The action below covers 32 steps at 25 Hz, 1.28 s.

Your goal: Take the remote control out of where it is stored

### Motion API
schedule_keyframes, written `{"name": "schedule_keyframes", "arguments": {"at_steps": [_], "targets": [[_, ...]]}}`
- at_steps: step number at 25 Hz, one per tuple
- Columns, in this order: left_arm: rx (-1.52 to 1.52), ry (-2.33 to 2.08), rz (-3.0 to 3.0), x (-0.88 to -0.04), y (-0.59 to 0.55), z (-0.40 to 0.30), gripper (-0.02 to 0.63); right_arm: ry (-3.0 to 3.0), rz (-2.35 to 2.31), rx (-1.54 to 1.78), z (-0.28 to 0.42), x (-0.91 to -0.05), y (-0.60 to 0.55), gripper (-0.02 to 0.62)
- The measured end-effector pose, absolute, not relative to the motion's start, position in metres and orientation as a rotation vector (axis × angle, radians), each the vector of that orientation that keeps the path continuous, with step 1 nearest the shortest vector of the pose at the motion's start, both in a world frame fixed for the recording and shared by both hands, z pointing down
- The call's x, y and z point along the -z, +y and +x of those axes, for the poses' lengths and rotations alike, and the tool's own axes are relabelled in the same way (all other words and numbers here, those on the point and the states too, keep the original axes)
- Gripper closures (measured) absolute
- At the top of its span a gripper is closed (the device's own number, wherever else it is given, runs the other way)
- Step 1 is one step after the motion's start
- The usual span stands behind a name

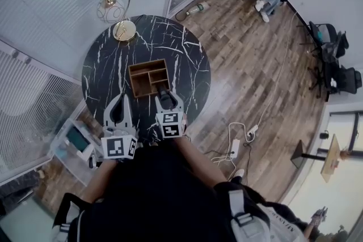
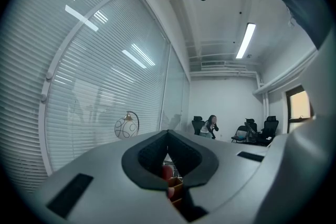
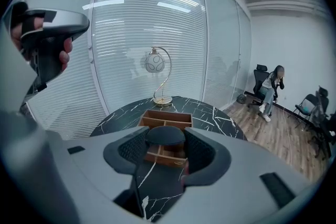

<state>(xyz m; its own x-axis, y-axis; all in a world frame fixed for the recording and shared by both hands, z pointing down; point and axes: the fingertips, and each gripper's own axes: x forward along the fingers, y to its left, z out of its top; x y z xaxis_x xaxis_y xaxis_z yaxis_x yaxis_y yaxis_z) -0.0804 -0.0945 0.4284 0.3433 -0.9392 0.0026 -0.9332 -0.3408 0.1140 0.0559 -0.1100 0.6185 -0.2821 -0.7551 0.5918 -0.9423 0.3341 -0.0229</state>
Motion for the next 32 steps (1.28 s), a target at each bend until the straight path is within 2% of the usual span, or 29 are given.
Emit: {"name": "schedule_keyframes", "arguments": {"at_steps": [32], "targets": [[0.126, -1.728, 2.522, -0.422, -0.092, -0.077, 0.598, -2.220, 1.606, -0.421, 0.060, -0.550, -0.114, 0.390]]}}
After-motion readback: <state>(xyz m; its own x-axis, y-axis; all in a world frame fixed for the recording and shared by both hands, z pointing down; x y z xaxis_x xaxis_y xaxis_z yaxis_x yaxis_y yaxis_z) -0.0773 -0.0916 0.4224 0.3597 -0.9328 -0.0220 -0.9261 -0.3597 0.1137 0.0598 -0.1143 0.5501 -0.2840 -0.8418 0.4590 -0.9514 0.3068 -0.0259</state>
